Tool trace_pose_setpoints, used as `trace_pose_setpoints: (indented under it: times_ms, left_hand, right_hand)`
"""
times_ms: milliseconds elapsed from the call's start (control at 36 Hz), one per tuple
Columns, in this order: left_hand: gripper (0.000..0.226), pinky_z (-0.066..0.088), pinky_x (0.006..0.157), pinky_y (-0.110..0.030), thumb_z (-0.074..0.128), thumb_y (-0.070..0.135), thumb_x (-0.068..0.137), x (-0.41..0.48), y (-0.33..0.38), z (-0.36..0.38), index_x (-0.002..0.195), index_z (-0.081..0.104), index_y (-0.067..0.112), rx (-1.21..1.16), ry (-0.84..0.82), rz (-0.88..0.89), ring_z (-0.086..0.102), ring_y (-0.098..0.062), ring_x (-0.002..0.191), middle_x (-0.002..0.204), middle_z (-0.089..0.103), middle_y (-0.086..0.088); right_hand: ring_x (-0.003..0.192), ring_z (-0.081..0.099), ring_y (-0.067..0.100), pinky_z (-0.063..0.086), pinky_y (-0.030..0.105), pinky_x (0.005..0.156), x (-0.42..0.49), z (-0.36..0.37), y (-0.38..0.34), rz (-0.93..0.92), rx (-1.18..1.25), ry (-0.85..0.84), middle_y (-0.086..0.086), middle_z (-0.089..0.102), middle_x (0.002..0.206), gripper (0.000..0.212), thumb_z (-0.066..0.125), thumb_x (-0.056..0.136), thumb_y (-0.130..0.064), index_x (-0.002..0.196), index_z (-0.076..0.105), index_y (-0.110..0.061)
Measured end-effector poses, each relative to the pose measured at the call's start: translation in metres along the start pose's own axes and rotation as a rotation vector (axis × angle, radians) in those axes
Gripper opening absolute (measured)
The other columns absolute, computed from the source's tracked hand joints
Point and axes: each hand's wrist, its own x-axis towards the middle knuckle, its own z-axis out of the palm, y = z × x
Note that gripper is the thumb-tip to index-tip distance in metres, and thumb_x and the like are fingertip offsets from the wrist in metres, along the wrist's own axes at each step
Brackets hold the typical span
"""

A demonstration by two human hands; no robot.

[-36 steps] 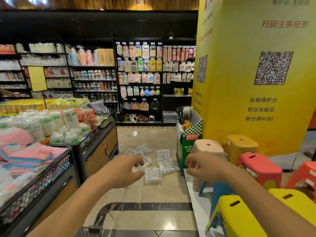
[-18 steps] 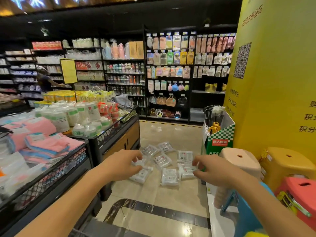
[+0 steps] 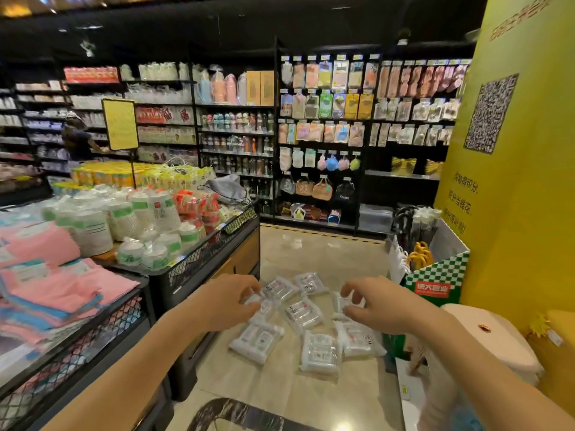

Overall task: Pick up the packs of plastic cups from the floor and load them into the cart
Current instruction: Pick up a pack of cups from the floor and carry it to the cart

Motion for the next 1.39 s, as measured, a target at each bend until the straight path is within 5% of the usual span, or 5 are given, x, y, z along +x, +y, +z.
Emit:
trace_pose_setpoints:
  times_ms: [861, 1056, 1194, 1306, 1389]
  left_hand:
    - [0.066, 0.053, 0.092, -0.04, 0.036, 0.073, 0.079, 0.429, -0.147, 0.013, 0.128, 0.054, 0.033, -0.059, -0.039, -0.168, 0.062, -0.011, 0.106, 0.118, 0.064, 0.011]
    - [0.041, 0.05, 0.096, -0.039, 0.054, 0.048, 0.093, 0.514, -0.203, 0.029, 0.132, 0.052, 0.034, -0.092, -0.094, -0.209, 0.059, -0.01, 0.112, 0.127, 0.061, 0.011]
    - [0.042, 0.044, 0.058, -0.014, 0.055, 0.043, 0.096, 0.572, -0.256, 0.05, 0.137, 0.049, 0.031, -0.141, -0.124, -0.204, 0.058, 0.002, 0.072, 0.131, 0.058, 0.009]
    - [0.047, 0.052, 0.09, -0.029, 0.054, 0.042, 0.097, 0.632, -0.313, 0.074, 0.141, 0.046, 0.029, -0.153, -0.174, -0.183, 0.058, -0.011, 0.117, 0.138, 0.055, 0.007]
    - [0.047, 0.05, 0.093, -0.03, 0.055, 0.04, 0.096, 0.683, -0.363, 0.096, 0.14, 0.047, 0.026, -0.191, -0.217, -0.159, 0.059, -0.012, 0.115, 0.135, 0.056, 0.006]
  right_hand:
    - [0.095, 0.062, 0.01, 0.055, 0.036, 0.087, 0.477, -0.018, 0.147, -0.049, 0.147, 0.009, -0.009, 0.063, 0.116, 0.035, 0.054, 0.095, -0.05, 0.126, 0.053, -0.035]
    - [0.095, 0.059, 0.011, 0.048, 0.027, 0.08, 0.581, -0.001, 0.164, -0.047, 0.194, -0.046, -0.005, 0.064, 0.118, 0.04, 0.056, 0.096, -0.045, 0.132, 0.054, -0.027]
    - [0.095, 0.058, 0.014, 0.048, 0.033, 0.083, 0.655, 0.03, 0.162, -0.017, 0.239, -0.074, -0.007, 0.066, 0.112, 0.039, 0.056, 0.093, -0.043, 0.129, 0.053, -0.03]
    - [0.096, 0.062, 0.014, 0.051, 0.036, 0.088, 0.723, 0.064, 0.159, 0.05, 0.326, -0.084, -0.008, 0.066, 0.107, 0.038, 0.057, 0.092, -0.045, 0.127, 0.052, -0.032]
    - [0.095, 0.063, 0.013, 0.05, 0.034, 0.086, 0.775, 0.098, 0.154, 0.14, 0.441, -0.068, -0.007, 0.064, 0.11, 0.041, 0.06, 0.093, -0.044, 0.132, 0.05, -0.032]
